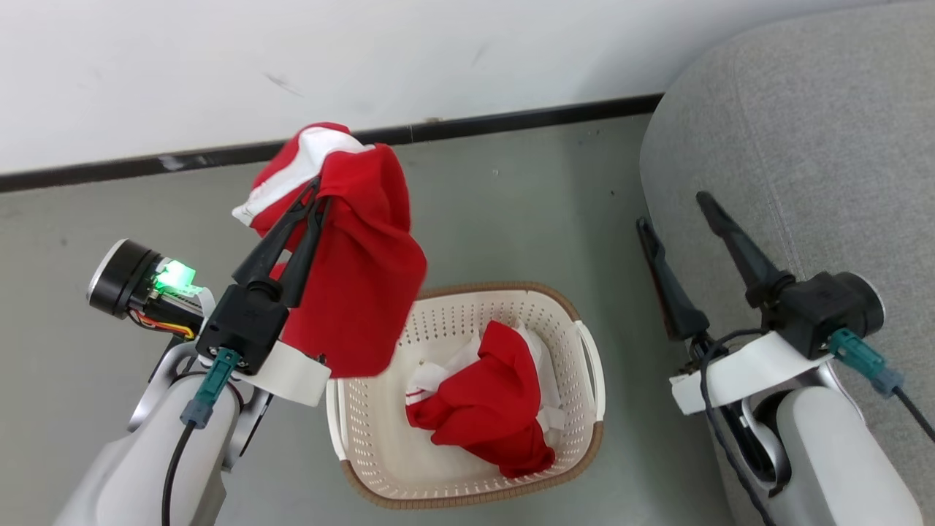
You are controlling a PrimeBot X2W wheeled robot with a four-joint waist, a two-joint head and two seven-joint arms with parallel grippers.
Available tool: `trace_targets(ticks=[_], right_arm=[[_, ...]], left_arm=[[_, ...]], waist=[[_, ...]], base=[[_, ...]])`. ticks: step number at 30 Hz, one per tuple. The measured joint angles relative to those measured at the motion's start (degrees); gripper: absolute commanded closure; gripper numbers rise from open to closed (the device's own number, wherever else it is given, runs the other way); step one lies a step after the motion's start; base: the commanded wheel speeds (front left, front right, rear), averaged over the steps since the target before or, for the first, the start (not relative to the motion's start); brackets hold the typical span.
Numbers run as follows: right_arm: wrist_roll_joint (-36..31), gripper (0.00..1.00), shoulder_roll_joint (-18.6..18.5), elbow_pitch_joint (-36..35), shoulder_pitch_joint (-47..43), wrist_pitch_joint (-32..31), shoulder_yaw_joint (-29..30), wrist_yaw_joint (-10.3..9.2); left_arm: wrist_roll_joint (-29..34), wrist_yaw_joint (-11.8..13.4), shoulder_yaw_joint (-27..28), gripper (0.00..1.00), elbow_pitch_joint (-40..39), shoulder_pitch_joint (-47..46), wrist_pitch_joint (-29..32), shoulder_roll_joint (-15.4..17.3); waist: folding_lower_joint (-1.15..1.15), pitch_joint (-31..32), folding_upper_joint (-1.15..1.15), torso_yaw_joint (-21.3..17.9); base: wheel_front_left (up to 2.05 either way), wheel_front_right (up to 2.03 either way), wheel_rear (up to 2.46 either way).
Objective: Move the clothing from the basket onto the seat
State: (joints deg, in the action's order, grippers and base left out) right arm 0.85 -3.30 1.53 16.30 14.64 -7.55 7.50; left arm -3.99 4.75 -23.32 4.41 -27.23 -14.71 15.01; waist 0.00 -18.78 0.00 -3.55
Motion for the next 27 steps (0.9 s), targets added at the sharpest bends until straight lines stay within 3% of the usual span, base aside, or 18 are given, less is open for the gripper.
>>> trace_targets(ticks=[10,19,27], right_arm=[[1.59,0.0,-4.01,2.77,-2.66,0.0,-8.23,0.0],[4.27,0.0,-8.24,4.55,-4.26,-0.01,-17.89,0.01],[6.38,0.0,-10.74,5.87,-2.65,-0.01,-24.99,0.01]], left_arm=[[0.0,-3.88,-2.83,1.0,-1.44,-0.34,0.38,1.05],[-1.04,-7.02,-6.69,1.0,-2.34,-0.37,2.48,-0.59],[-1.12,-8.28,-8.76,1.0,-3.18,-0.37,4.74,-1.66]], waist=[[0.0,6.39,0.0,0.86],[0.0,11.68,0.0,1.31],[0.0,15.64,0.0,1.57]], base=[[0.0,0.0,0.0],[0.0,0.0,0.0],[0.0,0.0,0.0]])
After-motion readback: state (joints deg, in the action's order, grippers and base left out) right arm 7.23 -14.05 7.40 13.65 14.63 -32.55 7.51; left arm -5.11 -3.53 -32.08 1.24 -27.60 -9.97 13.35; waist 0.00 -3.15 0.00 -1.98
